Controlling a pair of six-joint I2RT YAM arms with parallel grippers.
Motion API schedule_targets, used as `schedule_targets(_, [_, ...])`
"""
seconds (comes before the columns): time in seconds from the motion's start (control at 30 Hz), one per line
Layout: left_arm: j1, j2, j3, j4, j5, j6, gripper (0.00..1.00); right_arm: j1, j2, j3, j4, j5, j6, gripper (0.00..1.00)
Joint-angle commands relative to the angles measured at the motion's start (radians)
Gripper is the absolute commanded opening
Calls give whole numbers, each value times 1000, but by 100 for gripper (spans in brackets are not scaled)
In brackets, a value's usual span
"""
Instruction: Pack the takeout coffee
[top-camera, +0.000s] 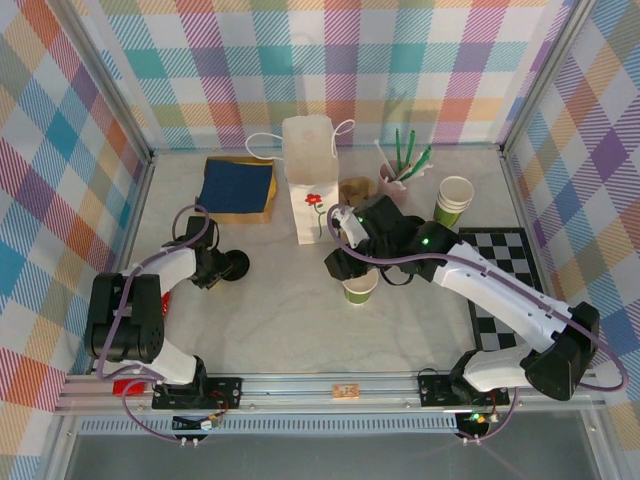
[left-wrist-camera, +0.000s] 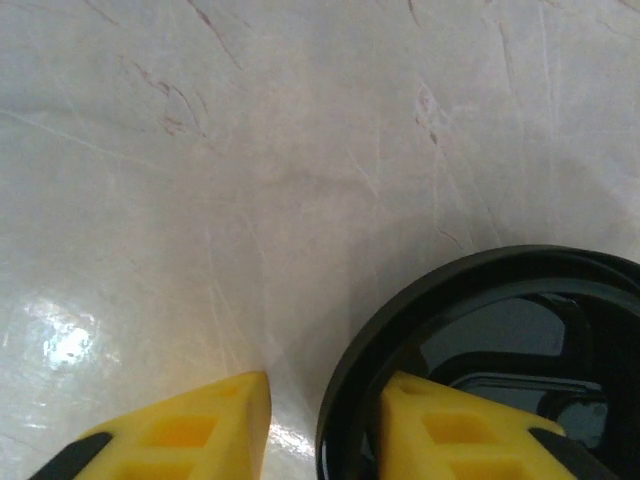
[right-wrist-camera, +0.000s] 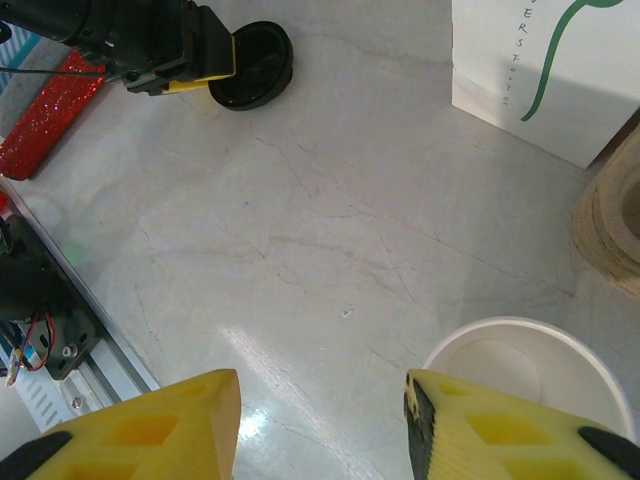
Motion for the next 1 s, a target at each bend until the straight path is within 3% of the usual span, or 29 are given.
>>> schedule_targets(0.0, [11, 21, 11, 29, 29, 13, 31, -3, -14, -6, 13, 8, -1, 46])
schedule_targets(0.27, [11, 43, 28, 36, 38, 26, 14, -3, -13, -2, 22, 6, 7, 42])
schedule_targets(0.5, [10, 2, 33, 4, 32, 39, 10, -2, -2, -1, 19, 1, 12, 42])
schedule_targets(0.73, [-33, -175, 61, -126, -33, 71, 9, -3, 25, 28, 8, -31, 30, 48])
schedule_targets(0.9, [-133, -356, 37, -179, -84, 66, 9, -3, 24, 43, 35, -181, 48, 52])
schedule_targets(0.97, [-192, -442, 28, -198, -115, 48, 9, -2, 2, 39, 67, -240, 79, 58])
